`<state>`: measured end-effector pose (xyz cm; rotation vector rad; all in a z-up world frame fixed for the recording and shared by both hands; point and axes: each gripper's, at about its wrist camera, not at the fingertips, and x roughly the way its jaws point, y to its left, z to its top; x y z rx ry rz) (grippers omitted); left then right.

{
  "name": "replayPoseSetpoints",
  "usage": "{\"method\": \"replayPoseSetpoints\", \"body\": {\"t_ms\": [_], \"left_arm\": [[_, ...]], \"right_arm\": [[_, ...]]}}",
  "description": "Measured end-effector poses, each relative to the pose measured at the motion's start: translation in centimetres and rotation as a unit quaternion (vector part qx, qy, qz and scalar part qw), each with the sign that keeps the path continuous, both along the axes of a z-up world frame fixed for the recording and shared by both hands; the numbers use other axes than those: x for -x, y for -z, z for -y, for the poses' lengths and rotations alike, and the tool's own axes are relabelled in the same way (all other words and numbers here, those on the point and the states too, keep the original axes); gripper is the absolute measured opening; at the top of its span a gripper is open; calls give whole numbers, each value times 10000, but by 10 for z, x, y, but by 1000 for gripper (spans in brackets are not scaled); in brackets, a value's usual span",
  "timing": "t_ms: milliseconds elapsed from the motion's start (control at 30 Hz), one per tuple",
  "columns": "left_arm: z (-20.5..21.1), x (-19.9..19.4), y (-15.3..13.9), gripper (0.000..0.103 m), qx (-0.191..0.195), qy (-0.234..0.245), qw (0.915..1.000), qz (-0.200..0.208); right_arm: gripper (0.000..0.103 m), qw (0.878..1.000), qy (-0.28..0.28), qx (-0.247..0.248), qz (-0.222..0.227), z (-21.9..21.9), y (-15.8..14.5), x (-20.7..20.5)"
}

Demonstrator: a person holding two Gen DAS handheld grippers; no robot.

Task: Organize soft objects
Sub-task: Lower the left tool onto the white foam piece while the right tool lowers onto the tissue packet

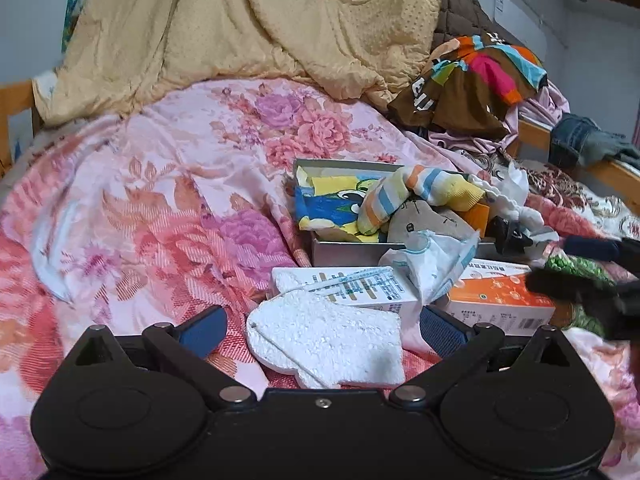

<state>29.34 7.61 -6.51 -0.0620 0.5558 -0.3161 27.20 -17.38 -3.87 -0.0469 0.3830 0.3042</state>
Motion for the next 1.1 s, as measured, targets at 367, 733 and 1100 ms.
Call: {"method": "replayPoseSetpoints", "body": {"t_ms": [367,733,1100], "left_arm": [[-18,-22,29,102,952,301,9946,-275],[-26,-16,42,102,1445,627,9875,91],[-38,-13,48,56,1882,309,9815,142]], "right_arm": [[103,9984,-229,-294,-418,-10,18,-52],[100,9969,-480,-375,-494,-10,35,-56],[82,9963,-698,-274,-421,-19,38,-50]]}}
